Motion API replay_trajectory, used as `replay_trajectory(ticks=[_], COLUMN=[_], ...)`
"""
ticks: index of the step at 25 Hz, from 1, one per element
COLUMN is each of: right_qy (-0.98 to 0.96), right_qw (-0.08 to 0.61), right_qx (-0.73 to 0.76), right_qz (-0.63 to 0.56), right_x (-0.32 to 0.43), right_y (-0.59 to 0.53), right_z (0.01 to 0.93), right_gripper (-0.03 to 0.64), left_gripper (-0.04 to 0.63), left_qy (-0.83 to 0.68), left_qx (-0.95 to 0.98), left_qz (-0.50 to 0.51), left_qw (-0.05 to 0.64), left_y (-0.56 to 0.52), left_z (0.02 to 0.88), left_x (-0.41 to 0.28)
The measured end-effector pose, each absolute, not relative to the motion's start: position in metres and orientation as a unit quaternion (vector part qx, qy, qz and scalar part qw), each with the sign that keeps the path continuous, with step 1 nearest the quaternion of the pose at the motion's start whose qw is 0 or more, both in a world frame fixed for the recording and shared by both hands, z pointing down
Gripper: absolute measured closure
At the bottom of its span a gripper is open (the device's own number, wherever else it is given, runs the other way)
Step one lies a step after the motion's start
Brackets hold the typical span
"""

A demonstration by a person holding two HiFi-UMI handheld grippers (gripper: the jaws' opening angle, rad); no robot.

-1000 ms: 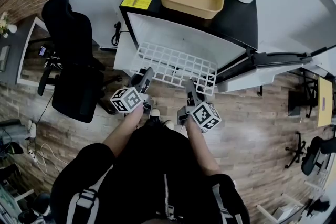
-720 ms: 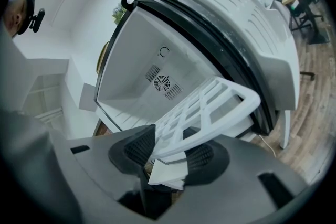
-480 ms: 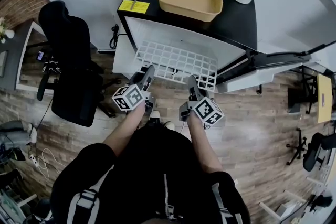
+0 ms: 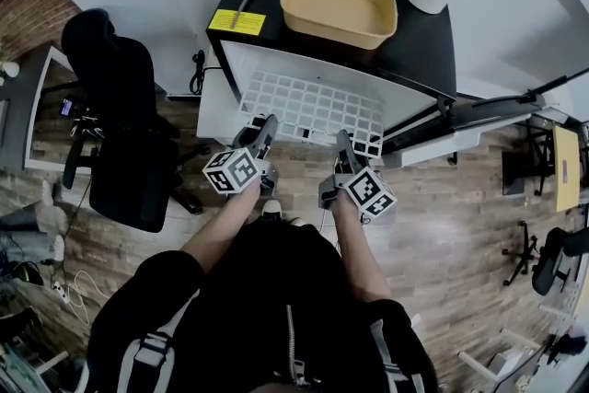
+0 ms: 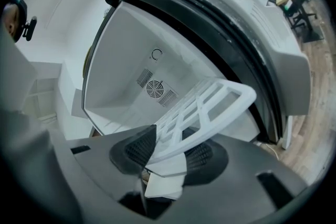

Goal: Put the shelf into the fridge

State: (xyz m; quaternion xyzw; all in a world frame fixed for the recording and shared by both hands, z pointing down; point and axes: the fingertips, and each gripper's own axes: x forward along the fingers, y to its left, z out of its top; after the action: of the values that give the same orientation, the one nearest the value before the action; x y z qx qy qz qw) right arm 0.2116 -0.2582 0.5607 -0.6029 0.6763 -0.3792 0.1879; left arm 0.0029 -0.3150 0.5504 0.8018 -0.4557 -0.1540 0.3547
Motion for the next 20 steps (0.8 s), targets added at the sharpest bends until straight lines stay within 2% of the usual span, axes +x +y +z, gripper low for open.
replay_trajectory(ticks=[20], right_qy=[0.654], right_qw=[0.207], right_qx=[-0.624], right_qz=[-0.376], right_x=[0.227], right_y=[-0.304], right_z=[0.564], right_gripper=[0.456], left_gripper=[0.430], left_qy=[-0.440], left_qx=[0.809], left_qz=[-0.152], left_qw=[0.358], left_y=[-0.360], left_z=[0.554], left_x=[0.019])
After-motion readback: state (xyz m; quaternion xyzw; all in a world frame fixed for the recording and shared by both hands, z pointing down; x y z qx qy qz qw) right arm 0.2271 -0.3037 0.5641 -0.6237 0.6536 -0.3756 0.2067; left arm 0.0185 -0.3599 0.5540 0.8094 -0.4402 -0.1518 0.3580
